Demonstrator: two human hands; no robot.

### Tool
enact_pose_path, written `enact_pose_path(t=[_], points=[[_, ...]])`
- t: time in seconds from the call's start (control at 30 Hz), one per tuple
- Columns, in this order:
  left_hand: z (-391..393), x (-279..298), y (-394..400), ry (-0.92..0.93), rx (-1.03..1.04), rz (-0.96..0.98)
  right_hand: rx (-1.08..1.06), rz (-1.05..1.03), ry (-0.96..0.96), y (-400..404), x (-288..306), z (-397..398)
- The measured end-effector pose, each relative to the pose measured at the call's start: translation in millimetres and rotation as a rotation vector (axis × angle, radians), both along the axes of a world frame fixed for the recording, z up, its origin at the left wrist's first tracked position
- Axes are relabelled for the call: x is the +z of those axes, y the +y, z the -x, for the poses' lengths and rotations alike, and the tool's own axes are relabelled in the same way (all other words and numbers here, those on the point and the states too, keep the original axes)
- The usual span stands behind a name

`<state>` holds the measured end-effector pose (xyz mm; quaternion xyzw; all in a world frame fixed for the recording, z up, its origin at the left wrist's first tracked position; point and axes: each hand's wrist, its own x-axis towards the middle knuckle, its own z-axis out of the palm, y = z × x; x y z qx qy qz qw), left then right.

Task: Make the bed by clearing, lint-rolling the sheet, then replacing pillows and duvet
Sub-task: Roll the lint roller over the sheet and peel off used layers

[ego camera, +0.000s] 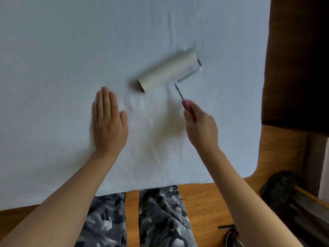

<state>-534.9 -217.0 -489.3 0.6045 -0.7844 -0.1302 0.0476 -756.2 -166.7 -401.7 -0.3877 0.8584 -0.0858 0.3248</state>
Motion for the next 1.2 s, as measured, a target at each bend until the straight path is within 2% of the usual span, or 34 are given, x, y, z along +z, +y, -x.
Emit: enact_pose_path(t=[0.23, 0.37, 0.5, 0.63, 0.93, 1.07, 1.2], points=[[0.4, 1.2, 0.1, -0.003, 0.005, -0.004, -0.072, -0.185, 0.020, 162.1, 30.5, 26.5], [-1.2, 3.5, -1.2, 0.042, 0.005, -0.025, -0.136, -0.129, 0.009, 193.9, 44.1, 26.5], [-5.8, 13.0, 0.8, 0.128, 0.001, -0.036, -0.186, -0.007, -0.035, 186.2, 57.6, 11.8], [-23.0, 23.1, 3.7, 0.129, 0.007, -0.038, -0.136, 0.057, -0.049, 176.2, 61.3, -6.9], [-70.1, 10.7, 4.2, 0.012, 0.021, -0.058, 0.003, -0.145, -0.051, 160.8, 32.3, -47.7], [-69.6, 6.3, 4.4, -0.048, 0.006, -0.065, 0.009, -0.136, -0.059, 116.6, 18.3, -59.6], [-69.6, 4.2, 5.0, -0.052, 0.006, -0.046, 0.088, -0.061, -0.102, 26.3, 5.3, -77.4]])
